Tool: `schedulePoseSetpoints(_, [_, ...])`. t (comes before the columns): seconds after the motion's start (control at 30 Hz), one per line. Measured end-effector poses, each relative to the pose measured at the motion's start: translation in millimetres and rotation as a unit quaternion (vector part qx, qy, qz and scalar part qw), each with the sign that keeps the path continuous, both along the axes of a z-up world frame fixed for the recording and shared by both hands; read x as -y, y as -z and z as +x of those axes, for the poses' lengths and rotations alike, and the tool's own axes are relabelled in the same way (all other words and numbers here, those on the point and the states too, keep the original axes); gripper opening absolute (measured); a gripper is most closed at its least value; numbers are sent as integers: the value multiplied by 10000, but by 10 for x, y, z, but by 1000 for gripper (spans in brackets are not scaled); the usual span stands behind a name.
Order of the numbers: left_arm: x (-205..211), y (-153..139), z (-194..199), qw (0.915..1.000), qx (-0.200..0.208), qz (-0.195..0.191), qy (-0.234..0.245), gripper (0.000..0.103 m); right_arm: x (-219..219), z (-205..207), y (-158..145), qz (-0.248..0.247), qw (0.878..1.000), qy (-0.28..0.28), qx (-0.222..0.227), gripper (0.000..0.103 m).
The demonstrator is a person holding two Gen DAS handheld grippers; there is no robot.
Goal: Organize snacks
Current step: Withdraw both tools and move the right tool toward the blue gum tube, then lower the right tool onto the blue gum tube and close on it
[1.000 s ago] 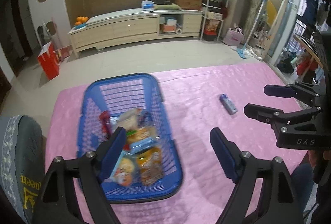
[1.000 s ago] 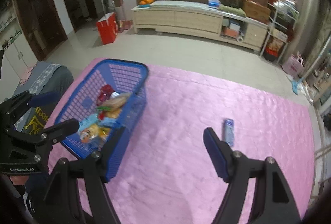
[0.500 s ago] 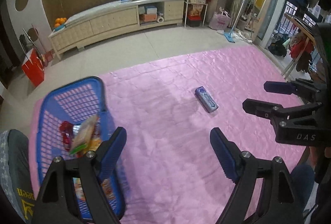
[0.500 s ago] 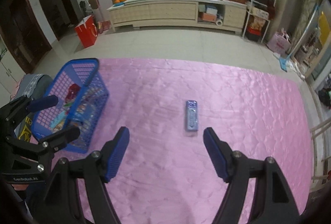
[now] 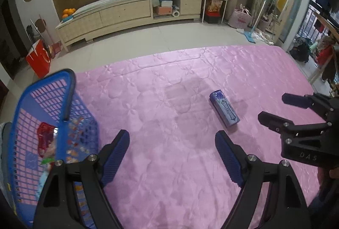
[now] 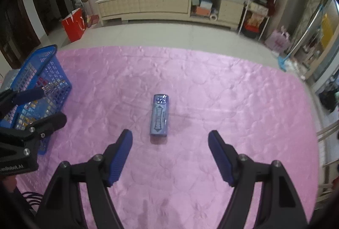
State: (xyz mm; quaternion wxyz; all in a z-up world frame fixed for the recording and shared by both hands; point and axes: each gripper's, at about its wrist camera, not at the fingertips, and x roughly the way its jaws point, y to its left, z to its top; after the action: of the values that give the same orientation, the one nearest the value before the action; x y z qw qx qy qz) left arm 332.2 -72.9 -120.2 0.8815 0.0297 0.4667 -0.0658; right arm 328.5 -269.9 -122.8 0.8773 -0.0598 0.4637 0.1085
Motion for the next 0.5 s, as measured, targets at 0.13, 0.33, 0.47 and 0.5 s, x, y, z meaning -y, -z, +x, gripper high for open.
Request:
schedulePoseSetpoints(0.13, [5,153,124,9999,-57,19,-117,81,21,163,176,154,9998,24,-78,78])
schedulePoseSetpoints(0.33, [18,330,220,9996,-67,165,-214,81,9,325,433,128,9999,76,-29,78])
schedulePoseSetpoints(0.47, [32,422,302,9997,-107,93,-197,81,-42,399,540,251,9996,-56,-67,74])
schedulePoseSetpoints(0.5, [32,443,324,9997,-108,94,-207,81,-69,415,572,303,9994,-127,-109,71])
